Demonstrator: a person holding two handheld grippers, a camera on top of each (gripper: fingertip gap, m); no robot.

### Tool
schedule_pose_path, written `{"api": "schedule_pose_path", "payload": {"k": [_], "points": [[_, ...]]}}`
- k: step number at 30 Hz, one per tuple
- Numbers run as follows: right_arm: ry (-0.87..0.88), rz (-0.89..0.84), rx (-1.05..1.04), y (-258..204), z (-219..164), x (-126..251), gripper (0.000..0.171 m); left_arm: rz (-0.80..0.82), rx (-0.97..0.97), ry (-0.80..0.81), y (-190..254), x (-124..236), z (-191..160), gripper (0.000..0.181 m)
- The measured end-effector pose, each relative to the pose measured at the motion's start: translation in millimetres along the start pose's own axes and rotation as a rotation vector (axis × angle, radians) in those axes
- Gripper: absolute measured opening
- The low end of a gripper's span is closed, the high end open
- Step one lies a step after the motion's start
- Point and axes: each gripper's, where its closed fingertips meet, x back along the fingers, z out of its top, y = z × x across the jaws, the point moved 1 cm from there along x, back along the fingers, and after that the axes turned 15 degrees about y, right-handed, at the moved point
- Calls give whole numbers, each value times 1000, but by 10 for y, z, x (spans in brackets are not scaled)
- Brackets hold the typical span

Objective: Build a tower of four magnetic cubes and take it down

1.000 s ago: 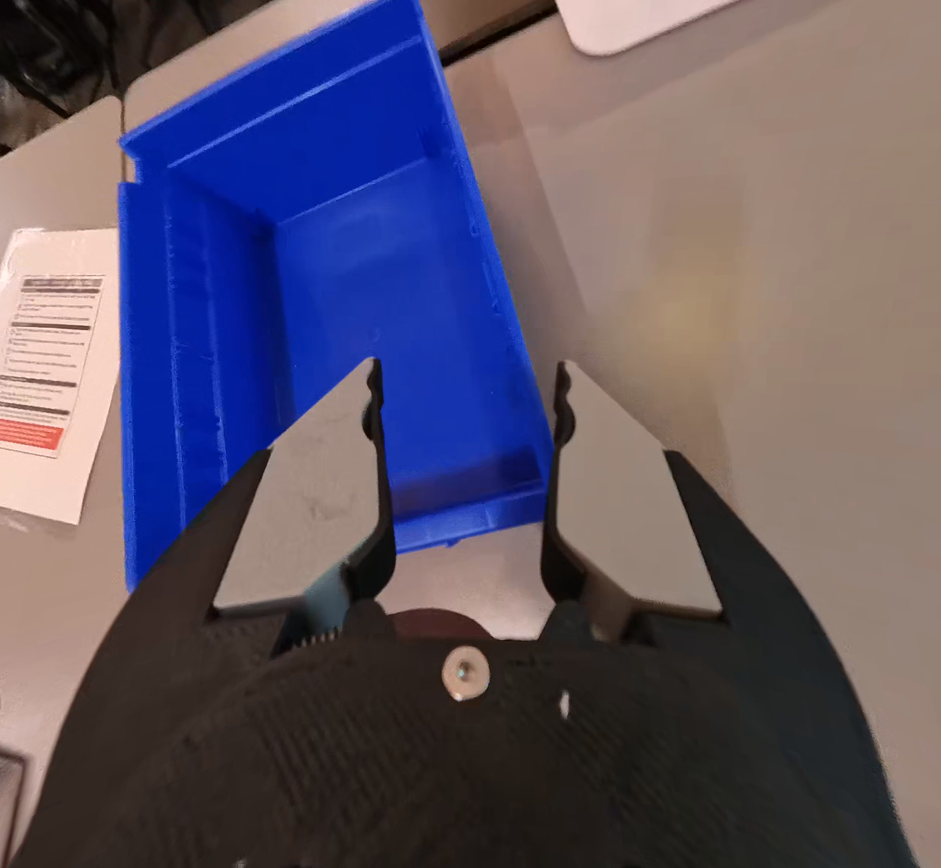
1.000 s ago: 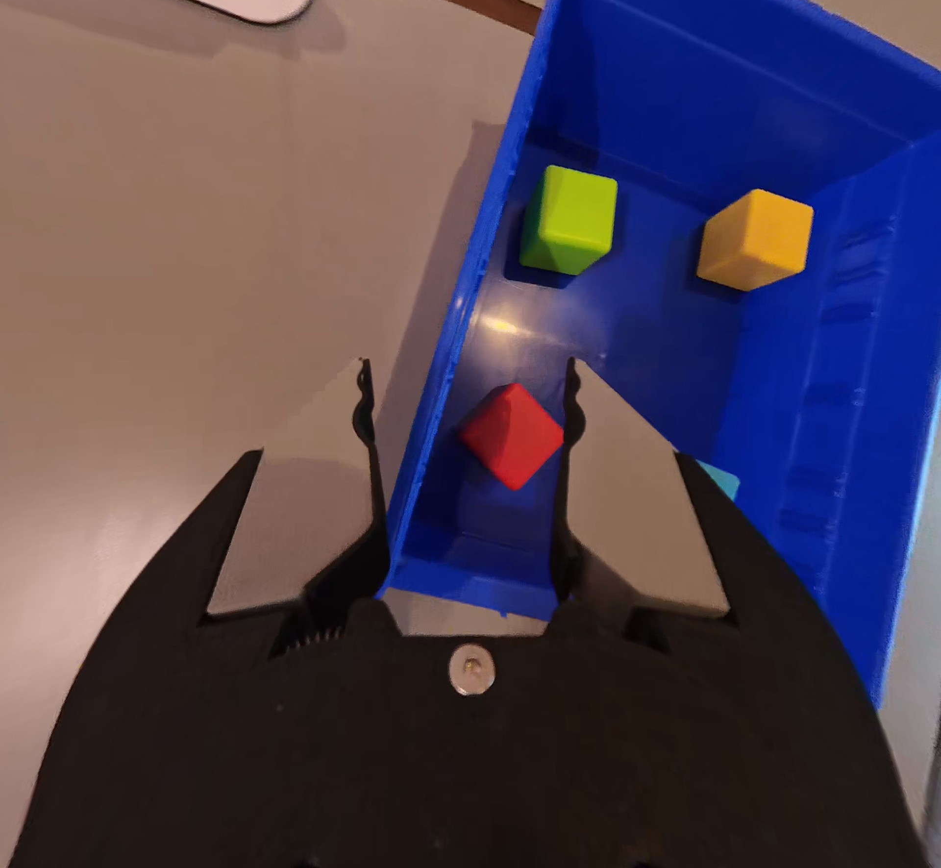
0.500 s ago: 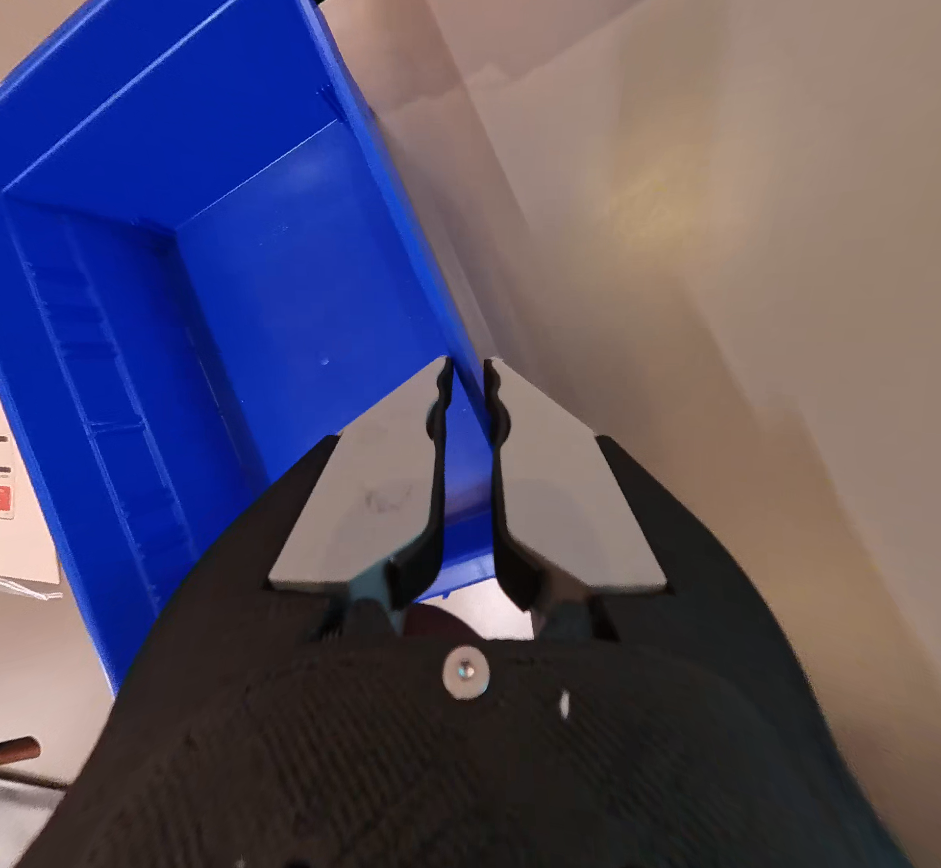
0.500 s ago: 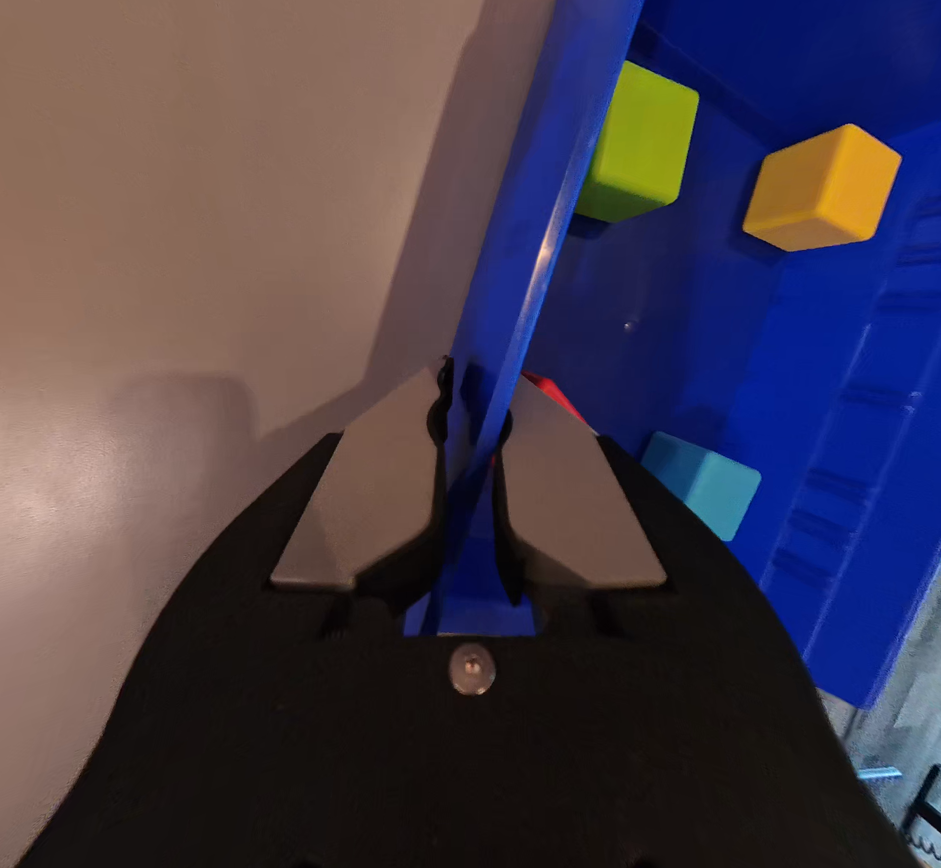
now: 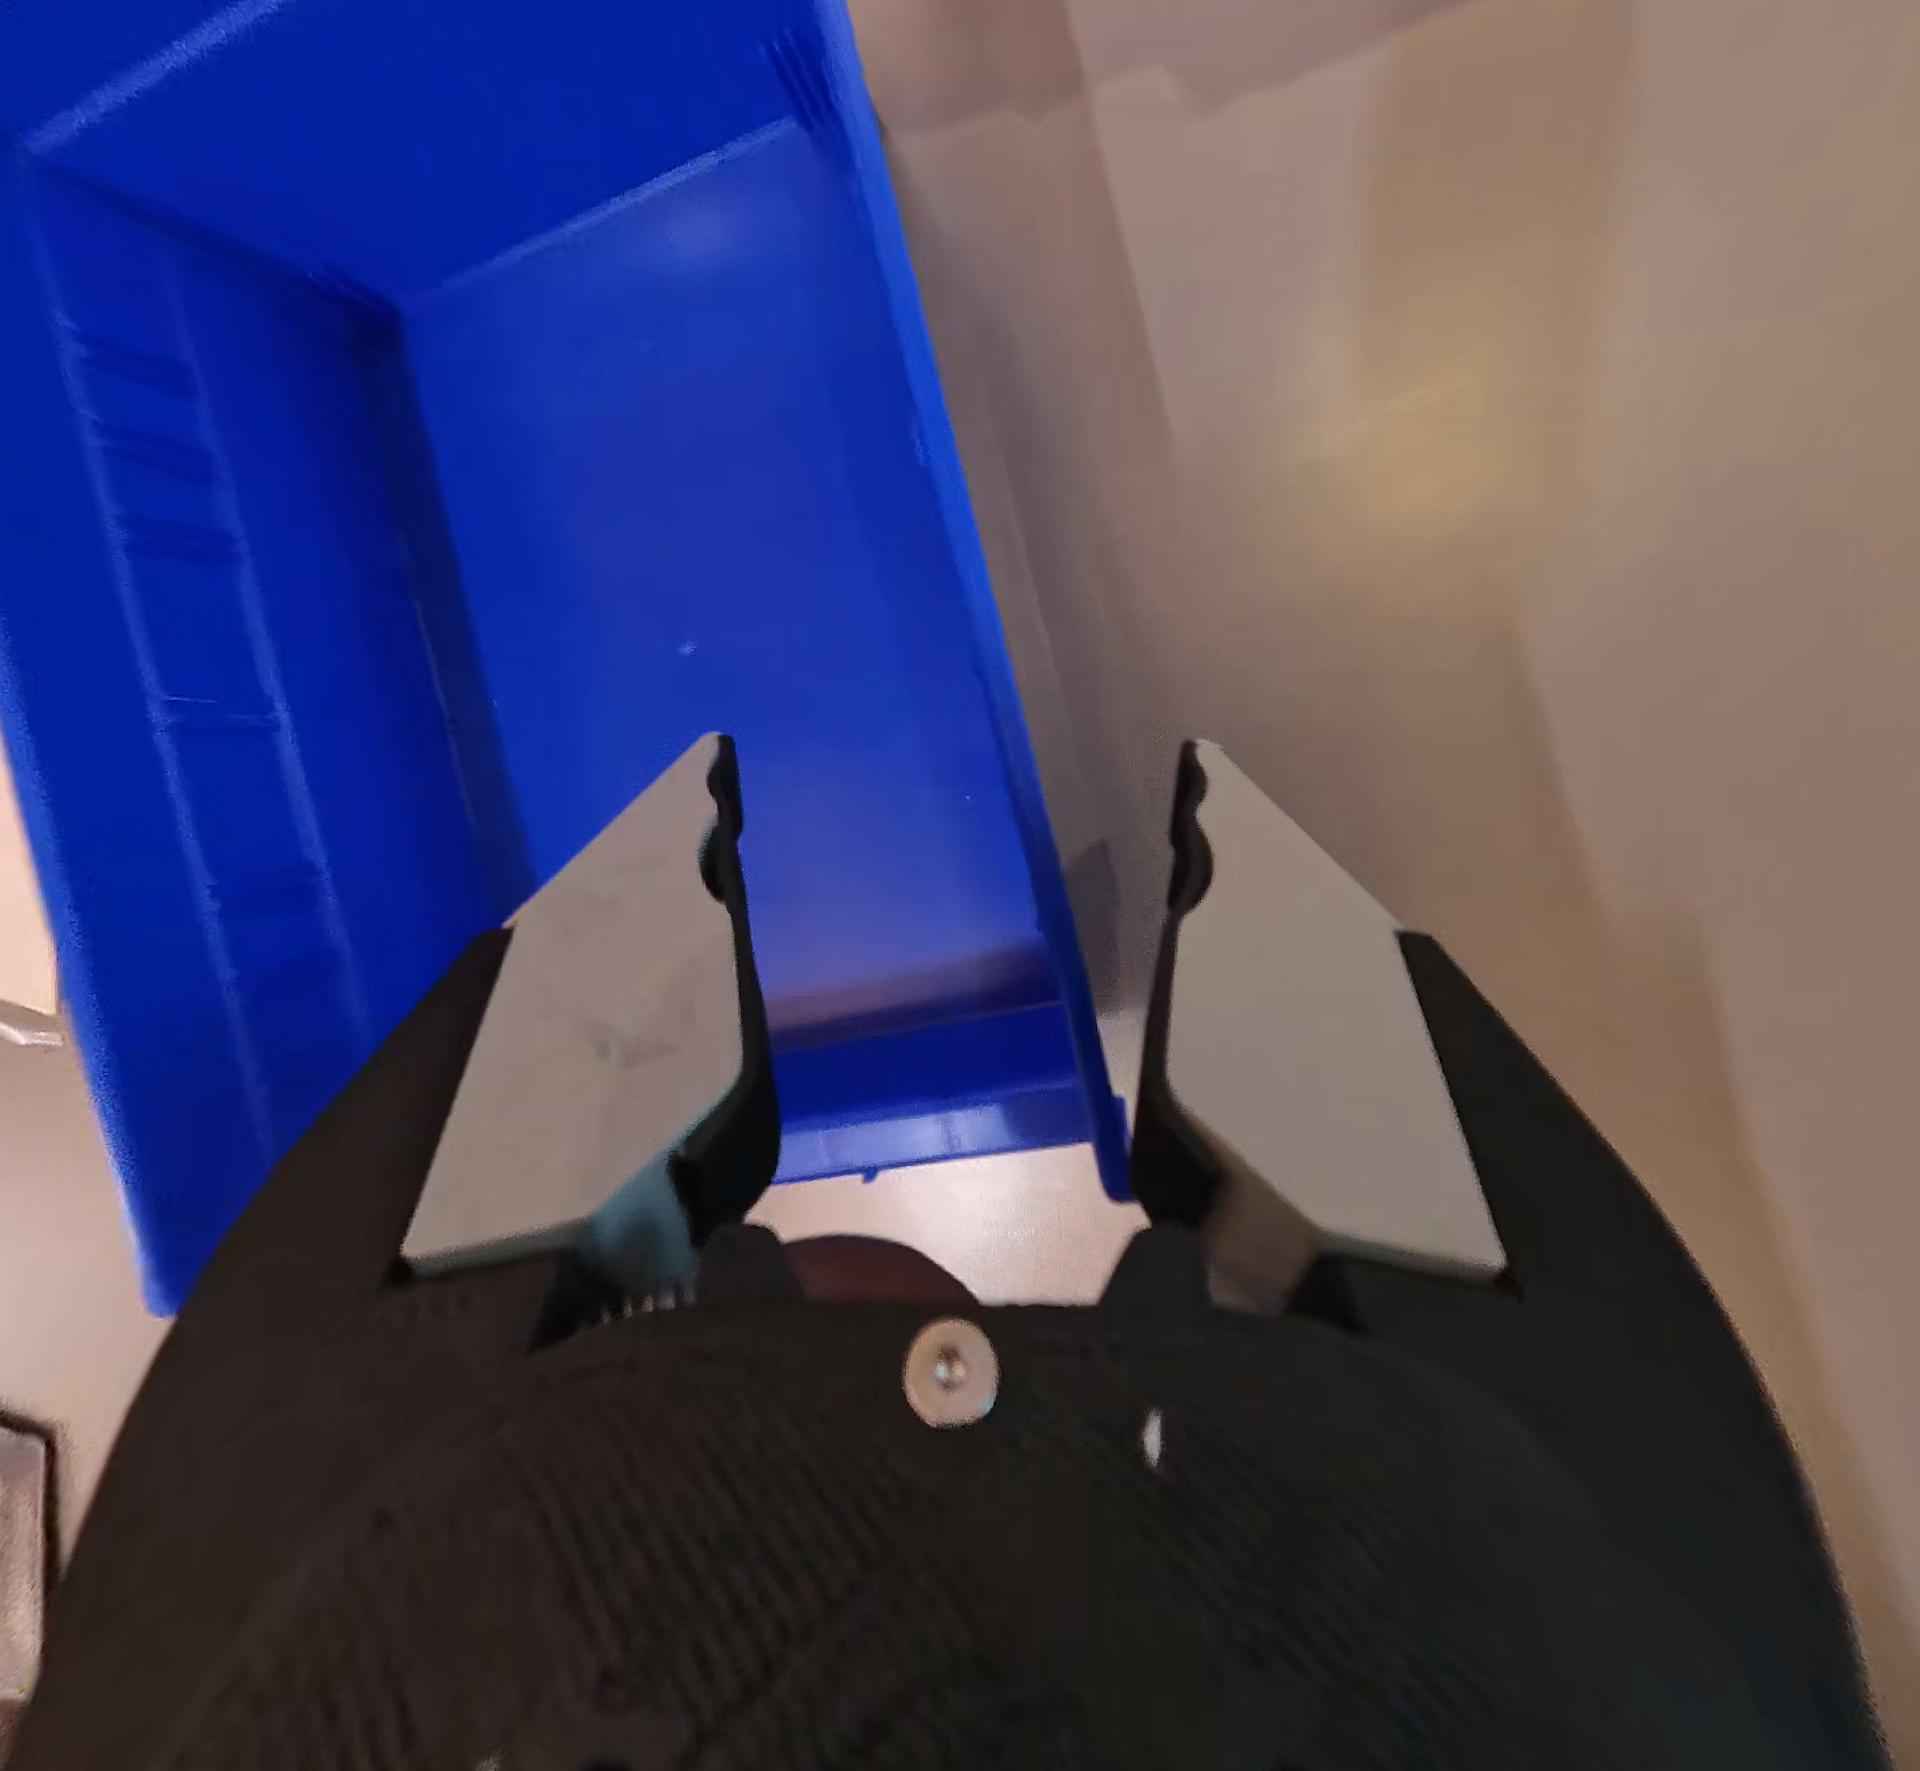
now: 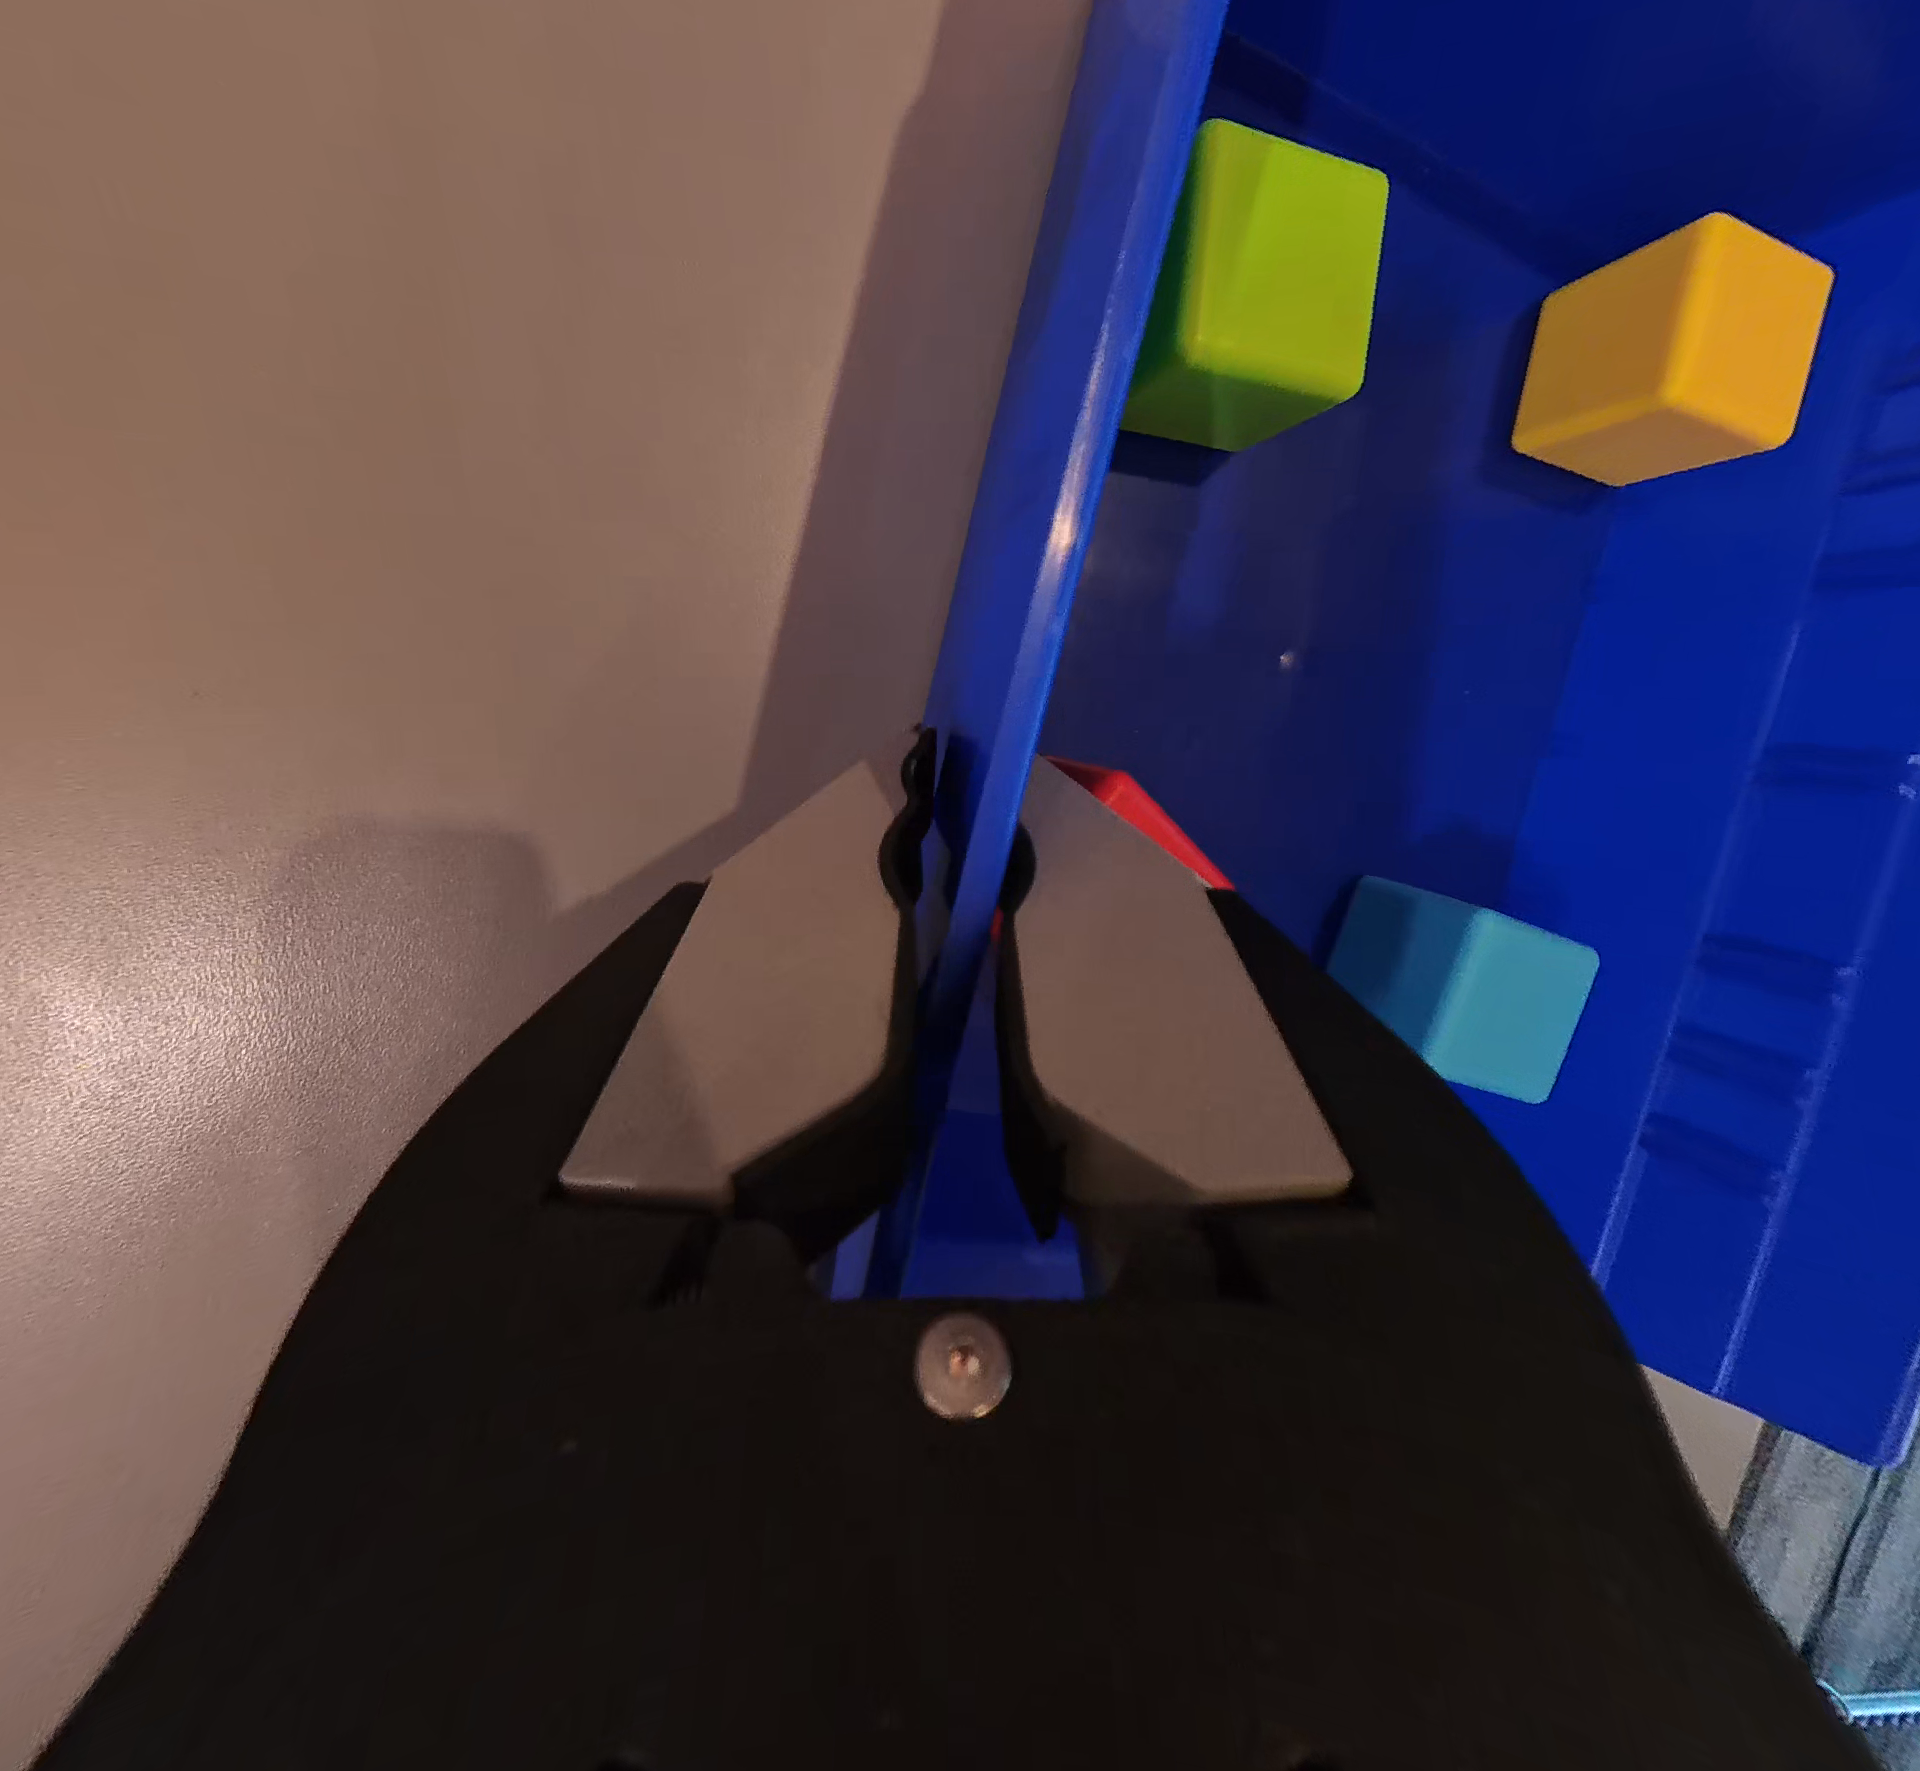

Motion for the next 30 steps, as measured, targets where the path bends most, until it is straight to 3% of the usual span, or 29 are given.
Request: {"api": "schedule_pose_path", "payload": {"k": [2,5,7,14,20,30], "points": [[7,-2,0,-1,1,-2,5,6,-18,-19,6,-58,-70,73],[13,2,-3,-3,1,-4,6,-56,-35,1,118,-111,-93,11],[15,4,-3,-4,2,-4,5,-19,-44,3,67,-130,-94,4],[10,27,3,-13,-32,43,5,-90,9,28,-106,-21,-180,1],[37,114,-9,-48,-167,260,3,-158,59,133,-342,282,-268,1],[-39,214,202,-852,-484,739,5,-256,145,278,-741,1017,-647,1]]}}
